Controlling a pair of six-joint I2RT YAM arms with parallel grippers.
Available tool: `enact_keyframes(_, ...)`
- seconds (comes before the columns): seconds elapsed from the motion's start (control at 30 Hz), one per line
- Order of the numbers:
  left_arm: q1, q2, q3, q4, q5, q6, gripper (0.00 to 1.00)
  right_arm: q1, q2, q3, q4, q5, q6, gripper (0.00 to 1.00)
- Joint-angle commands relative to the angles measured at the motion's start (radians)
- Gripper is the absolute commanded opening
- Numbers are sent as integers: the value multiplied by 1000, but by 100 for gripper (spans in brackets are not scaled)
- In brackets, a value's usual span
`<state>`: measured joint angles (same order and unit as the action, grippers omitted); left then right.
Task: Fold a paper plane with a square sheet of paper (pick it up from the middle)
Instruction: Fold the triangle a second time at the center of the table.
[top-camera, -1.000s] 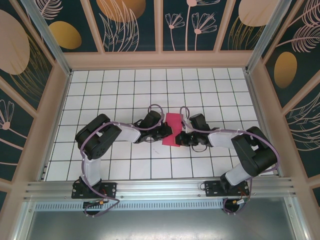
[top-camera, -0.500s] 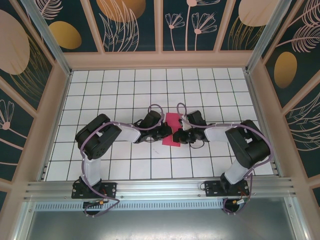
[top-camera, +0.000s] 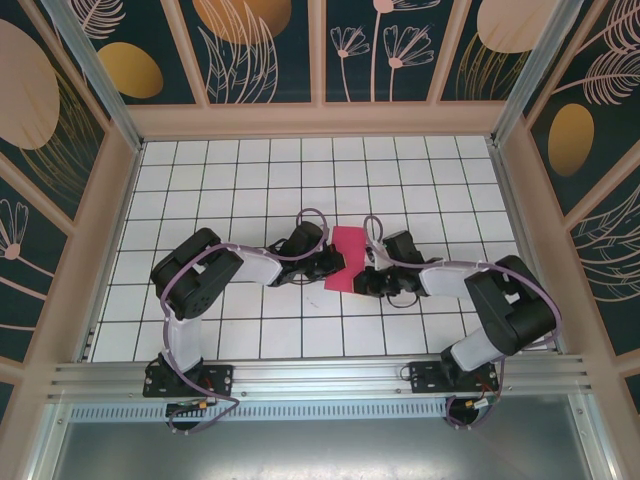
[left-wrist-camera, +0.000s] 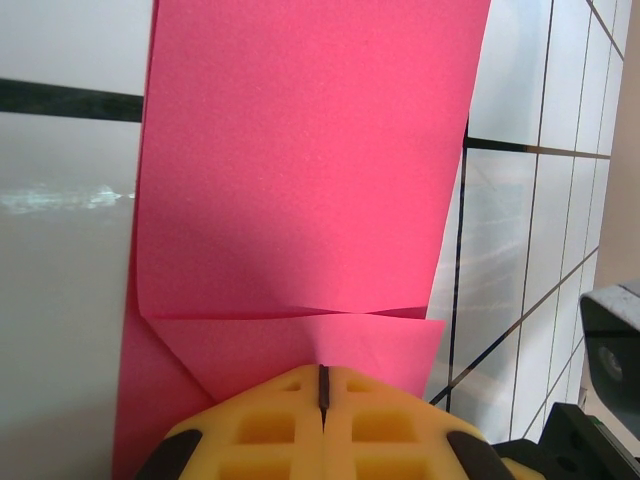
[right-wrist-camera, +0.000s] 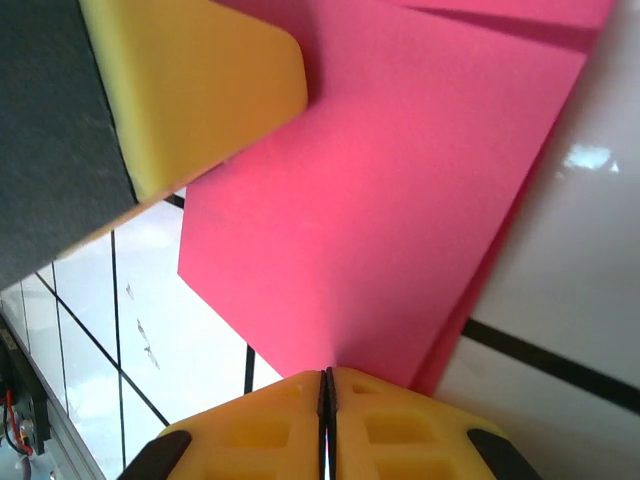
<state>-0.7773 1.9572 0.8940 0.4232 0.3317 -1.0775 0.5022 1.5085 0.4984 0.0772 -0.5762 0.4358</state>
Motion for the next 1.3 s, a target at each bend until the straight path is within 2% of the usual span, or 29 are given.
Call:
enact_keyframes(0.0, 5, 42, -9, -104, -63, 18, 3, -11, -27, -48, -96, 10, 22, 14)
enact_keyframes(0.3, 4, 24, 2, -83, -27, 32, 5, -32, -137, -38, -146, 39, 36, 16)
enact_keyframes(0.4, 4, -15, 3, -68, -14, 37, 9, -50, -201, 1, -126, 69, 63, 24)
enact_keyframes(0.47, 5, -43, 10, -70, -14, 42, 12, -69, -211, 22, -108, 93, 77, 33)
enact_keyframes(0.53, 5, -68, 31, -86, -14, 51, 16, -84, -199, 38, -91, 121, 91, 39)
enact_keyframes(0.67, 3, -100, 41, -110, -29, 56, 17, -105, -156, 55, -44, 141, 109, 43)
enact_keyframes(1.27, 5, 7, 73, -166, -22, 71, 10, -108, 53, 117, 45, 88, 104, 45)
